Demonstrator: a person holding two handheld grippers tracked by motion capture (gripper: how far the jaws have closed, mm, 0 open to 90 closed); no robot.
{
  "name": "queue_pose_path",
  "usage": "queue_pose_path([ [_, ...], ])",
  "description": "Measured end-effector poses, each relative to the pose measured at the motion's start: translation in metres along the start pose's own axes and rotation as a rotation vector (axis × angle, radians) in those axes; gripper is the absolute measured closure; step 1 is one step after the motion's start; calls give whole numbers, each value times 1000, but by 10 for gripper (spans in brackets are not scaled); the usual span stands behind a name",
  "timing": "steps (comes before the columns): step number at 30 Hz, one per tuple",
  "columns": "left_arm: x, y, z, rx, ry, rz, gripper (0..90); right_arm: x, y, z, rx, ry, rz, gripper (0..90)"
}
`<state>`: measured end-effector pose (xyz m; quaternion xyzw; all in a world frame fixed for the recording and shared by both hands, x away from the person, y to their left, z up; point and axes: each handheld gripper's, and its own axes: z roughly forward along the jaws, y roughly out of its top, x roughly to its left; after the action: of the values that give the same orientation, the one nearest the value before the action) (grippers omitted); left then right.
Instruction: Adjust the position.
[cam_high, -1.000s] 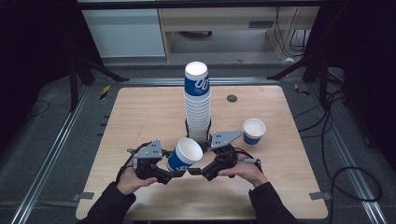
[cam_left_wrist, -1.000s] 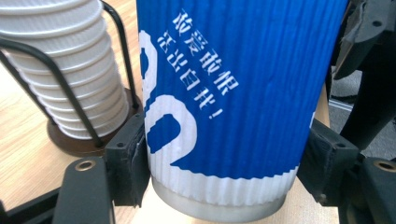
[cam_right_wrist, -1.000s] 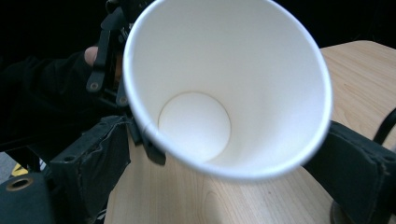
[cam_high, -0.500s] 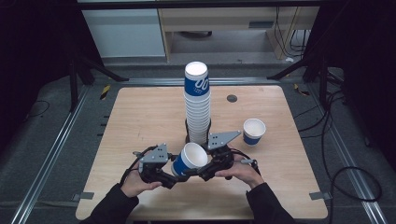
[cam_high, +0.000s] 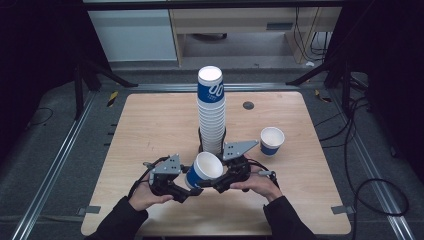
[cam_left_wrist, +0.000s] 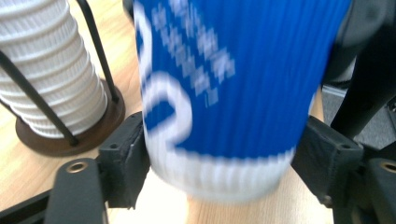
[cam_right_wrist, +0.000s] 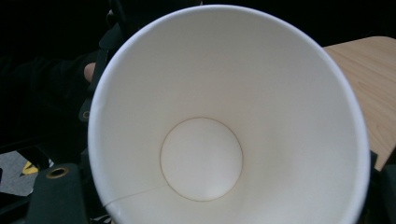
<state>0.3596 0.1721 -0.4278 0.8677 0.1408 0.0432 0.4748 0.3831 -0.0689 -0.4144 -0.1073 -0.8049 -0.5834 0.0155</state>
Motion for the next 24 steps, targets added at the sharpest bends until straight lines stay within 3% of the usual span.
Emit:
queue_pose_path([
  [5,6,-5,-1,25,25,-19,226,-3,3,-13,-27,-56,-3,195],
  [12,21,-13,-13,25,116,-76,210,-7,3,-30,-36,-140,-5,195],
  [24,38,-22,-27,6,237,-176,187,-12,-3,-49,-4,-267,3,196],
])
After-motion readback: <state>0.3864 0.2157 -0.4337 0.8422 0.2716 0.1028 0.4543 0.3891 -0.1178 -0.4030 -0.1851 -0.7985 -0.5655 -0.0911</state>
